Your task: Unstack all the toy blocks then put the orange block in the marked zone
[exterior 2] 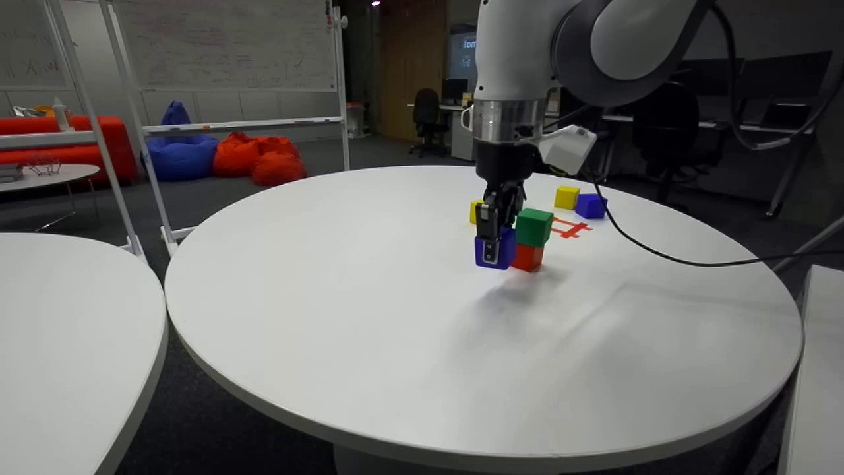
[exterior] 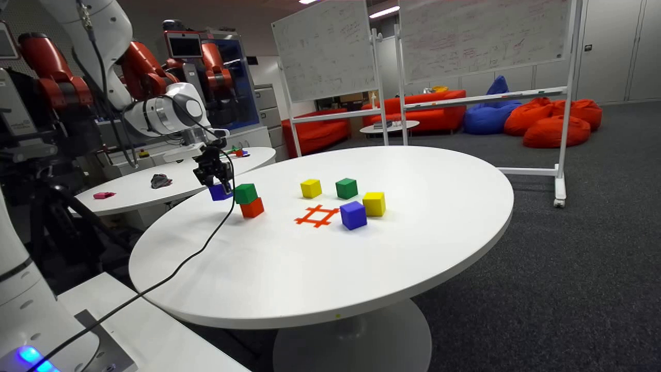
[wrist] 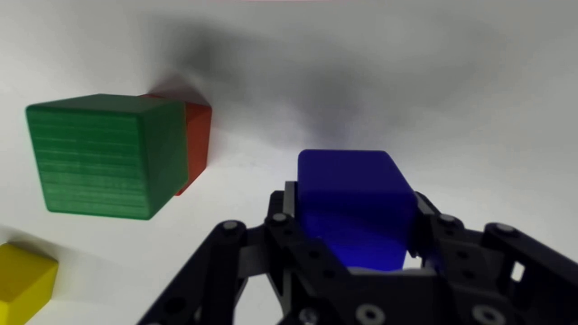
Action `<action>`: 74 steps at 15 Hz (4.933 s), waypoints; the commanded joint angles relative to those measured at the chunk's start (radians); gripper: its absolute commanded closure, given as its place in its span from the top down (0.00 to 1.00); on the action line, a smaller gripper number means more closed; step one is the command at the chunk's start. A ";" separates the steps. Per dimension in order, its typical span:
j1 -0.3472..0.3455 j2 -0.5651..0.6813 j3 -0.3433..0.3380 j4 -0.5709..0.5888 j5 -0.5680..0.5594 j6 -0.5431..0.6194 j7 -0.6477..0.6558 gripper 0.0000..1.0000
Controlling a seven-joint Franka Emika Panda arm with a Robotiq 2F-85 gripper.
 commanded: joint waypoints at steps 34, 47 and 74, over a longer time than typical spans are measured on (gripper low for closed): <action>0.006 -0.001 -0.019 0.006 -0.001 -0.001 -0.001 1.00; 0.006 -0.001 -0.019 0.006 -0.001 -0.001 -0.001 1.00; 0.020 -0.091 0.040 -0.117 0.007 0.185 -0.027 1.00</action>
